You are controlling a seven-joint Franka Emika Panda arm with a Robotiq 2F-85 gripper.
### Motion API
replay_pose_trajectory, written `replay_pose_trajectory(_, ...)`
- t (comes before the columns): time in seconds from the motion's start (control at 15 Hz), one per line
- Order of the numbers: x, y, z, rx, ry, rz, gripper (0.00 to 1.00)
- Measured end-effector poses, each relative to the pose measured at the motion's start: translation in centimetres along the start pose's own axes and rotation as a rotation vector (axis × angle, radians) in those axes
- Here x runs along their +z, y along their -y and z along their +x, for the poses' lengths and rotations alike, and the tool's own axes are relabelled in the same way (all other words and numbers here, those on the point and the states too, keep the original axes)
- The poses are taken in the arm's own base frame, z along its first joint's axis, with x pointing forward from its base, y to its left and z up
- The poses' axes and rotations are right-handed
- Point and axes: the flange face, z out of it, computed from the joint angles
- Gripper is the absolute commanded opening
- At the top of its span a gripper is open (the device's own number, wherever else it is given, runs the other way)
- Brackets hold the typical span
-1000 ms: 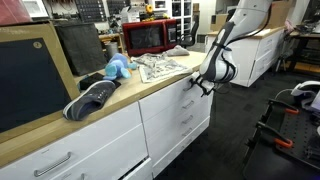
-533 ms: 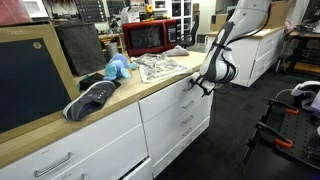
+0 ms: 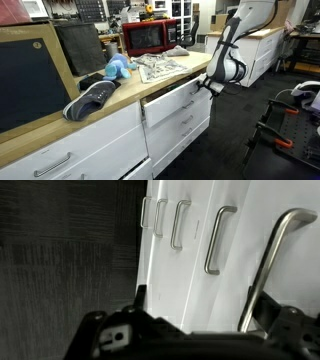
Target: Open the topmost drawer on the right.
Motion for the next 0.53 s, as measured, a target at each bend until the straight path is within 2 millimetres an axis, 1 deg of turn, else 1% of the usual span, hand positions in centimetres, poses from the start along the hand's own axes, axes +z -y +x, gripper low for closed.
replay_pose_trajectory(0.13,-1.0,-1.7,-0.3,0.002,0.003,-0.027,1.00)
replay_pose_trajectory(0.27,-1.5,-2.8,-0.5,0.013,0.003,-0.036,1.00)
replay_pose_trajectory(0.53,-2.0,-3.8,-0.4,0.023,0.024,-0.037,1.00)
